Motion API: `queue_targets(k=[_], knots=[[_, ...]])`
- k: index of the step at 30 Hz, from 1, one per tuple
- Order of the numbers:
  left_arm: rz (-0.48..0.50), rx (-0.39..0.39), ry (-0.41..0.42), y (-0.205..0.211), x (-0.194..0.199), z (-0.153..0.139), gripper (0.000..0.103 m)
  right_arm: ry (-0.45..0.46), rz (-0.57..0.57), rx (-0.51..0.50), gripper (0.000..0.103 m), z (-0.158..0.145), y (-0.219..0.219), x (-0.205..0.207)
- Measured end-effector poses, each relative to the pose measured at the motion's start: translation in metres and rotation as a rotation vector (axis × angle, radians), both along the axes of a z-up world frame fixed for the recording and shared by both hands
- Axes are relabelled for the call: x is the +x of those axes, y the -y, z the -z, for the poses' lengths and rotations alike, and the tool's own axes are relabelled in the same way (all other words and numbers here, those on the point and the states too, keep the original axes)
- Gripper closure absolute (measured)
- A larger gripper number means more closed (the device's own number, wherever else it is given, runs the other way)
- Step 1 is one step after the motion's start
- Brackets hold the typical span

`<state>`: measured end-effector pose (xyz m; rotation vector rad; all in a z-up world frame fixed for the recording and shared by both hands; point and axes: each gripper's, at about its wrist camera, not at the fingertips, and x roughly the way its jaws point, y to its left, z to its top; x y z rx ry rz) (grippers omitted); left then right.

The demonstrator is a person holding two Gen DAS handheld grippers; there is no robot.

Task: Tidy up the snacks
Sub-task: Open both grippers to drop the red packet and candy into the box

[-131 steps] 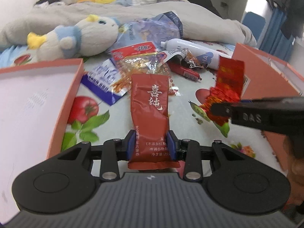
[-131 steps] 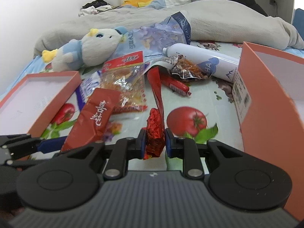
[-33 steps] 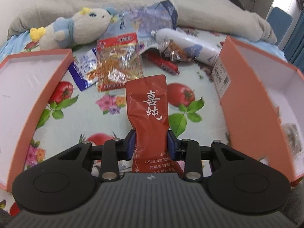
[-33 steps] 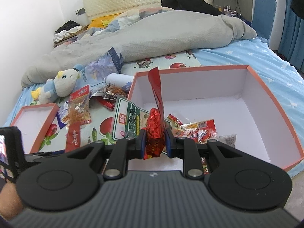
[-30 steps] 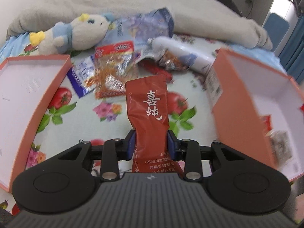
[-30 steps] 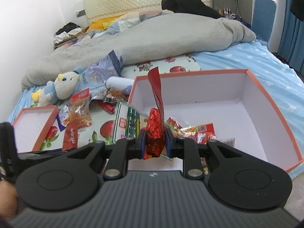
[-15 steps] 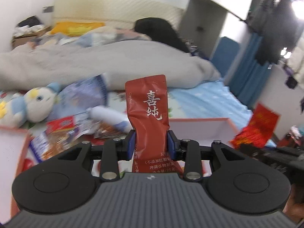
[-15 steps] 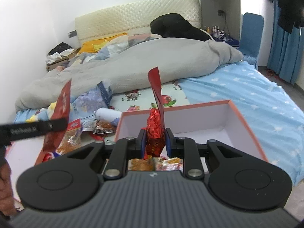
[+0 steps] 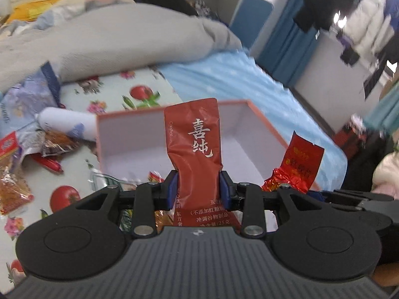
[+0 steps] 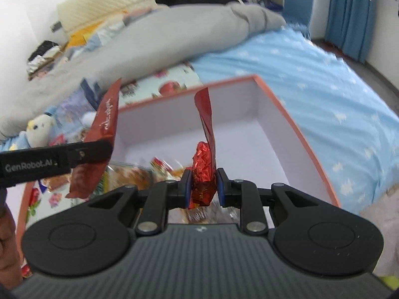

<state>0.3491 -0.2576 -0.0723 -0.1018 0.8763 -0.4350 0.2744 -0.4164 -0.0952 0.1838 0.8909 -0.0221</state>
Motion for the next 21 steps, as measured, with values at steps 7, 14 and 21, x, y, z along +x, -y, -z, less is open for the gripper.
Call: queue_targets(k=[7, 14, 21], knots=[[0.042, 0.009, -0.065, 0.016, 0.001, 0.035, 0.063, -0.08, 0.067, 0.074, 0.079, 0.026, 0.024, -0.003], [0.042, -0.01, -0.088, 0.009, 0.004, 0.036, 0.033, -0.079, 0.088, 0.083, 0.07, 0.023, 0.032, -0.011], [0.007, -0.049, -0.029, -0.016, -0.017, 0.007, 0.033, 0.012, 0.089, 0.072, 0.054, -0.005, 0.022, -0.026]])
